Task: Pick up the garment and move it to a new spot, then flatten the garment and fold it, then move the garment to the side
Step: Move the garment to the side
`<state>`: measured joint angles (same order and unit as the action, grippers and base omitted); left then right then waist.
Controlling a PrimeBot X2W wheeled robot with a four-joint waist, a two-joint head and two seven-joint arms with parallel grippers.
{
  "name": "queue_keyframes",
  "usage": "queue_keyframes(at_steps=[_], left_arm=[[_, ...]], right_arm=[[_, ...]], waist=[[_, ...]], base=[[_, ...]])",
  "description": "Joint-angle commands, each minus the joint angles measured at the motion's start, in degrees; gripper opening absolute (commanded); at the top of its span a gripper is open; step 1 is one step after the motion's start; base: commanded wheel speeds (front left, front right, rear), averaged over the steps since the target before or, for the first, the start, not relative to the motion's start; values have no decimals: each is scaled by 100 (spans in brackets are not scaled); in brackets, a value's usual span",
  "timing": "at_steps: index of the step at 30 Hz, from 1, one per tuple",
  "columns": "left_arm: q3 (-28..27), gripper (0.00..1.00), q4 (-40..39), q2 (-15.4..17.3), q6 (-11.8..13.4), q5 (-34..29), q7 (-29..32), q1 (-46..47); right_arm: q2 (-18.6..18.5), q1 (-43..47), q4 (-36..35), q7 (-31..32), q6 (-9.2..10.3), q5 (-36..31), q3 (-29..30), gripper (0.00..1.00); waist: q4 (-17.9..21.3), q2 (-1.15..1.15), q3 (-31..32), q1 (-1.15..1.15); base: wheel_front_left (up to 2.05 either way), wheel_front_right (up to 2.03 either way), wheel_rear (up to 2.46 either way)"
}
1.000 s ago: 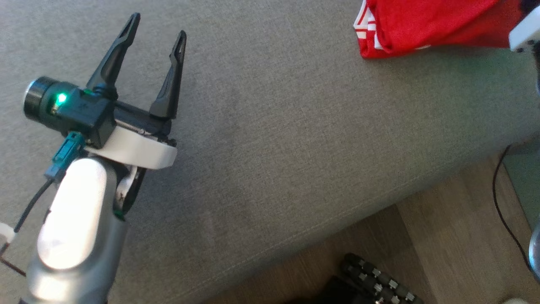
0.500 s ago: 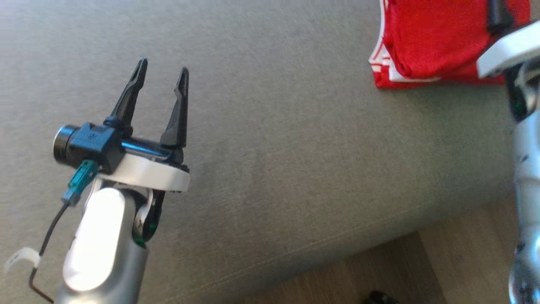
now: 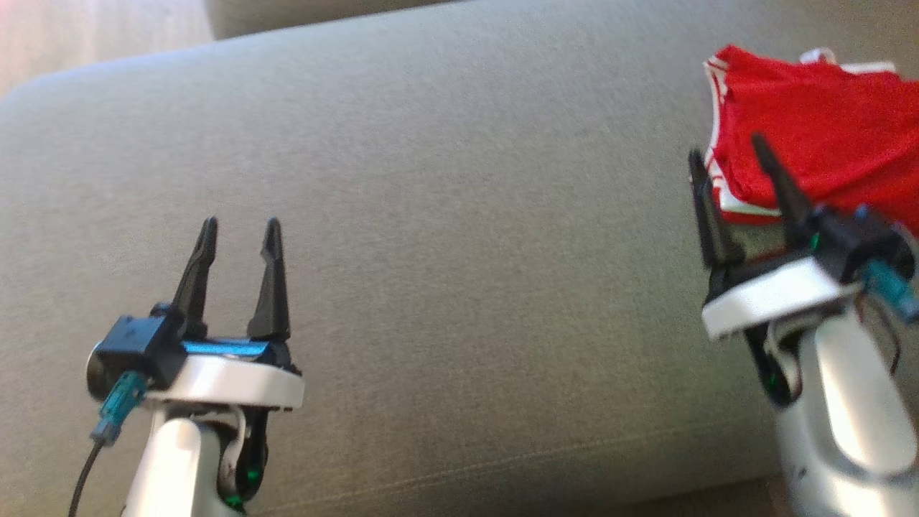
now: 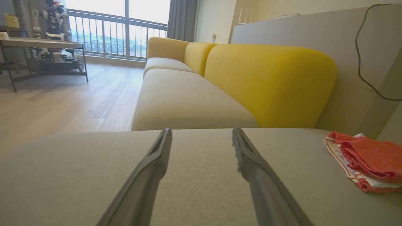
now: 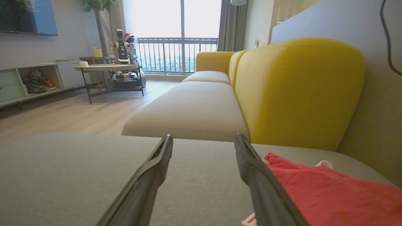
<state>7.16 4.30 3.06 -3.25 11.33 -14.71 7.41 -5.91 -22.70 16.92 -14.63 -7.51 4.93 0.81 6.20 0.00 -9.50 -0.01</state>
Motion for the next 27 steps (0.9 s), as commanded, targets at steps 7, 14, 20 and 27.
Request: queue_keyframes(at_steps=[7, 14, 20, 27], left_arm=[[-284, 100, -230, -14, 135, -291, -29, -379], [-160, 100, -431, -17, 369, -269, -29, -660], [-100, 100, -447, -17, 409, -238, -29, -726], [-132, 100, -379, -18, 420, -234, -29, -737]], right_arm=[[280, 926, -638, -37, 2, -239, 68, 100], [300, 1211, -766, -37, 2, -56, 32, 100], [301, 1262, -776, -37, 2, -49, -19, 100], [302, 1269, -781, -37, 2, -42, -18, 100]], waist=[[-534, 0, 521, 1], [-642, 0, 614, 1], [-683, 0, 655, 1], [-690, 0, 654, 1]], base=[[0, 0, 0], [0, 0, 0], [0, 0, 0], [0, 0, 0]])
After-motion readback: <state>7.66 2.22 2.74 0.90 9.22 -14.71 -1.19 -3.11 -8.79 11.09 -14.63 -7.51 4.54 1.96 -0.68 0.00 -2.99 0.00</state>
